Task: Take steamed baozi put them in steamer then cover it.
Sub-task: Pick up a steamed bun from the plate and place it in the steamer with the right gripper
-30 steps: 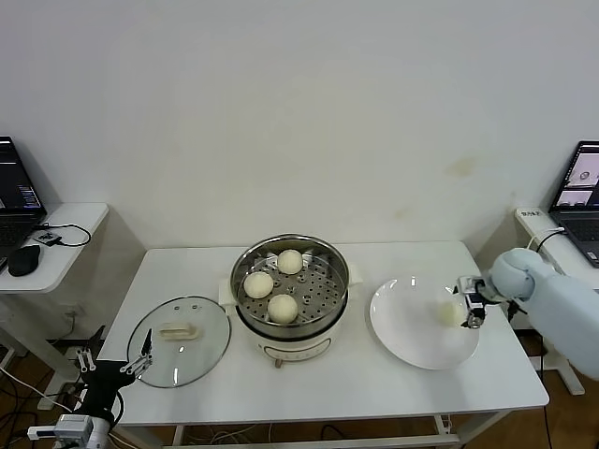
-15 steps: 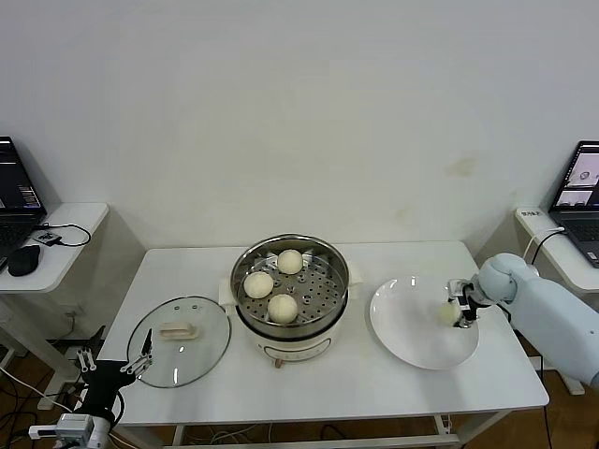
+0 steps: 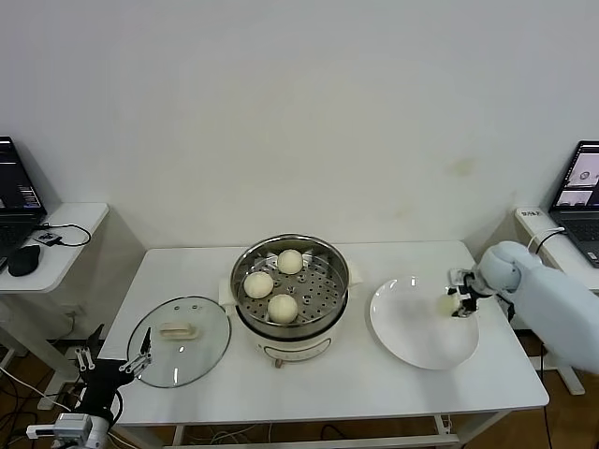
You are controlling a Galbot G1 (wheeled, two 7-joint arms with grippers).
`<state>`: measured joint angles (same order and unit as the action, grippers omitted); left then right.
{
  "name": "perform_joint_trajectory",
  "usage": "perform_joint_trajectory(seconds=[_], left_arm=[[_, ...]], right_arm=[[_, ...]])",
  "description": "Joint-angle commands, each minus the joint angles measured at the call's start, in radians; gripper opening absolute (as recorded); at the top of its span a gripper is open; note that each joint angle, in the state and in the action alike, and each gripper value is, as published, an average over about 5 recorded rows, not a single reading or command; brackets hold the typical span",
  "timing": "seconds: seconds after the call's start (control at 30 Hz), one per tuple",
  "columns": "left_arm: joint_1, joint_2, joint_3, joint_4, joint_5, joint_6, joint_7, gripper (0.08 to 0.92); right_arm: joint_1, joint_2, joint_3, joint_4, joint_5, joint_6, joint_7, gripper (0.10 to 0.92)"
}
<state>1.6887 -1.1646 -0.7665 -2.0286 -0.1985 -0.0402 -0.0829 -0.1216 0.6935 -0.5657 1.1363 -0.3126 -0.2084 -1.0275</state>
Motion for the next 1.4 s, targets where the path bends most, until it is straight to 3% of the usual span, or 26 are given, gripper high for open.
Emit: perform_joint_trajectory(seconds=[0.03, 0.33, 0.7, 1.03, 1.4], left_arm=[[-0.007, -0.001, 0.01, -0.001, 0.001, 0.001, 0.0, 0.823], [-0.009, 0.001, 0.014, -0.003, 0.001, 0.0, 0.0, 0.823], [-0.01, -0.004, -0.009, -0.003, -0.002, -0.005, -0.002, 0.823], [-0.008, -0.017, -0.013, -0.005, -0.001, -0.005, -0.002, 0.823], [-0.011, -0.023, -0.011, -0.002, -0.002, -0.006, -0.002, 0.823]], right_arm=[[0.386, -0.119, -0.283, 0.274, 0.313, -0.127, -0.021, 0.568], [0.739, -0.029, -0.552, 0.451, 0.616, -0.298, 0.064, 0.575], [0.754, 0.205, -0.609, 0.47, 0.931, -0.503, 0.277, 0.584], [0.617, 0.386, -0.639, 0.335, 0.906, -0.519, 0.369, 0.585], [0.535, 0.411, -0.64, 0.241, 0.816, -0.519, 0.348, 0.585]])
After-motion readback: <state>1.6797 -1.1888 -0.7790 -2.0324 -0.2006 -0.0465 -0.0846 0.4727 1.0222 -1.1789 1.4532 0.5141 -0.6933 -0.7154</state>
